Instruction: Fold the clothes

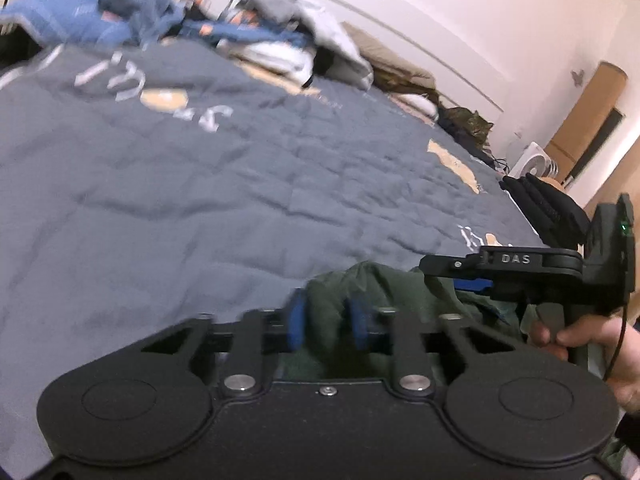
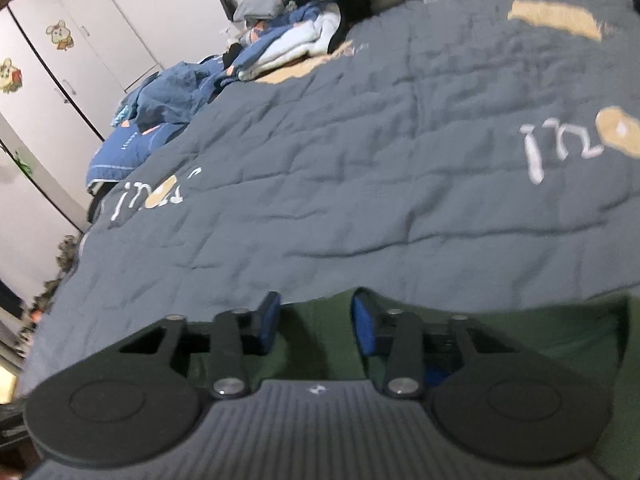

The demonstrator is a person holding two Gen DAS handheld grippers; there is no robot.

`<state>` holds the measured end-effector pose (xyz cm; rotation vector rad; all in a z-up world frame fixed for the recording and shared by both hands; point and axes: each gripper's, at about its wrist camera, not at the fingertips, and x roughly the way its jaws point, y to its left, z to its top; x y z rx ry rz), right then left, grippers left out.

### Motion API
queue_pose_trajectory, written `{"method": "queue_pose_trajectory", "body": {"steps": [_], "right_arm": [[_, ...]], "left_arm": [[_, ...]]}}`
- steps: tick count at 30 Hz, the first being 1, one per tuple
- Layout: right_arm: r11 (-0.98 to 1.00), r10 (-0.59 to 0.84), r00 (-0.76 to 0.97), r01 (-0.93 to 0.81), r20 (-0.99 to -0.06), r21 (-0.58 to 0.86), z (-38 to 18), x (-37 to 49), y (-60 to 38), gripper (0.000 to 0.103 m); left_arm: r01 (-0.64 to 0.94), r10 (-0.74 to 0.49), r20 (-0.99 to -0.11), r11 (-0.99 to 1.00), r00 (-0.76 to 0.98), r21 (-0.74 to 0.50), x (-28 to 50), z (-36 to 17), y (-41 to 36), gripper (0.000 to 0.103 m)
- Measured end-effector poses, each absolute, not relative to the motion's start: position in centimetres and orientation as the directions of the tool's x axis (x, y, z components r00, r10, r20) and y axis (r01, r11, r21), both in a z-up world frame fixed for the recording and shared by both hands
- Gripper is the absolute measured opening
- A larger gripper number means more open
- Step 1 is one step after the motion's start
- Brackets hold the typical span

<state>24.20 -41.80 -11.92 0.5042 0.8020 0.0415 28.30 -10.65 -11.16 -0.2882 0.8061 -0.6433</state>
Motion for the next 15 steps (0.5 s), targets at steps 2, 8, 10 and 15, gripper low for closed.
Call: {"method": "queue_pose_trajectory", "body": {"steps": [2, 8, 10, 15], "right_arm": [[0.871, 0.217, 0.706, 0.172, -0.674, 0.461, -12.2, 24.2, -42.0, 0.016], [0.825, 0.205, 0.761, 0.204, -0.615, 0.527, -12.2, 24.3, -42.4, 0.010], [0.826, 0.180, 0.771, 0.219, -0.610, 0.520, -12.2, 24.4, -42.1, 0.009], [0.837, 0.170, 0.746, 0.235, -0.644, 0.494, -13.0, 25.2, -41.9, 0.010]], "left_arm": [[0.394, -0.641, -0.564, 0.767, 0.521, -0.507, 28.6, -11.4, -9.9, 0.010], [0.352, -0.617, -0.537, 0.779, 0.575, -0.518, 28.9, -10.6, -8.2, 0.008], [0.354, -0.602, -0.551, 0.793, 0.578, -0.496, 28.8, -10.6, -8.6, 0.008], [0.325, -0.558, -0.586, 0.826, 0.588, -0.461, 28.9, -11.0, -9.2, 0.008]]}}
